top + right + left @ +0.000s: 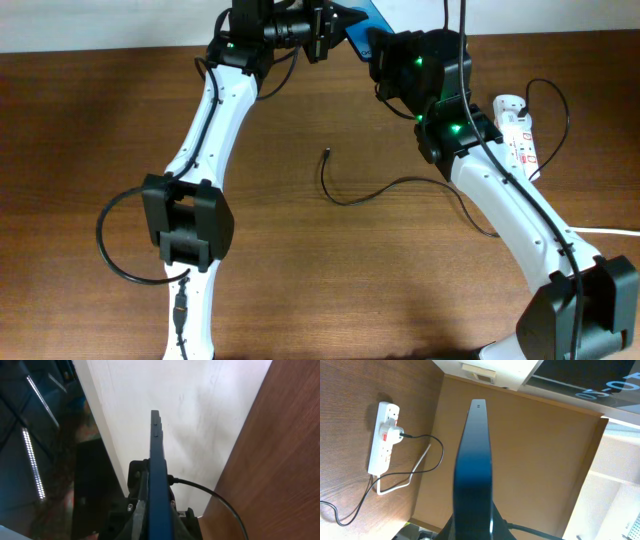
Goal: Plug charger to phone and switch on socket
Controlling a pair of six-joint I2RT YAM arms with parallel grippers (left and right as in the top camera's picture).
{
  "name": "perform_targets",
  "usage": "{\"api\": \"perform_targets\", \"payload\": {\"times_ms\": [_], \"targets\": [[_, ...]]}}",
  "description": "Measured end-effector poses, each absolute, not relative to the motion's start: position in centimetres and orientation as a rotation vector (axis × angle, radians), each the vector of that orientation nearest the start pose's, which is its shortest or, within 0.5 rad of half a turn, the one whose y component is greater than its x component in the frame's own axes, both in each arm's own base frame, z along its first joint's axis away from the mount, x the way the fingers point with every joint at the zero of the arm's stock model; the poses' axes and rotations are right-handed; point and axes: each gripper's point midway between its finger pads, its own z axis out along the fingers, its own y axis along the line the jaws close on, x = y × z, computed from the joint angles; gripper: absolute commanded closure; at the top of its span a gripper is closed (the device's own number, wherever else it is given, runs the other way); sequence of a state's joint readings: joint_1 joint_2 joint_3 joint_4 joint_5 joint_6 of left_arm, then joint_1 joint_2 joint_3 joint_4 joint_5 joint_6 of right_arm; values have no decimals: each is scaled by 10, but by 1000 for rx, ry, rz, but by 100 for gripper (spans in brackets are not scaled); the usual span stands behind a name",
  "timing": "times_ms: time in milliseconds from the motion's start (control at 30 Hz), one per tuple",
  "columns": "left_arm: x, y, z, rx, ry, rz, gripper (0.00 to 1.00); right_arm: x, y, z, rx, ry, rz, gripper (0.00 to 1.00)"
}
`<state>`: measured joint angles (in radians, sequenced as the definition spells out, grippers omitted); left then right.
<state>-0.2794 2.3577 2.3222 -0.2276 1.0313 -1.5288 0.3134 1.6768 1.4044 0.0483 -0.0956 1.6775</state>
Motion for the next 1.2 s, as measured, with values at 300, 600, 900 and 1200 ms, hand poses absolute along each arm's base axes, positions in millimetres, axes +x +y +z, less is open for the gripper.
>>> {"api": "perform_targets", "payload": {"times_ms": [300,600,900,1200], "targets": [[549,-309,297,-530,2307,-1988,100,501,182,291,1255,1755,1346,34],[546,-266,244,-542,2463,-1761,100,513,115,285,840,1914,1131,16],[535,-212,231,-278,2477,-1707,100,474,80,227,655,2253,1000,12],[498,-175,196,-84,2618,-1545,100,430,93,190,395,2506,892,25]]}}
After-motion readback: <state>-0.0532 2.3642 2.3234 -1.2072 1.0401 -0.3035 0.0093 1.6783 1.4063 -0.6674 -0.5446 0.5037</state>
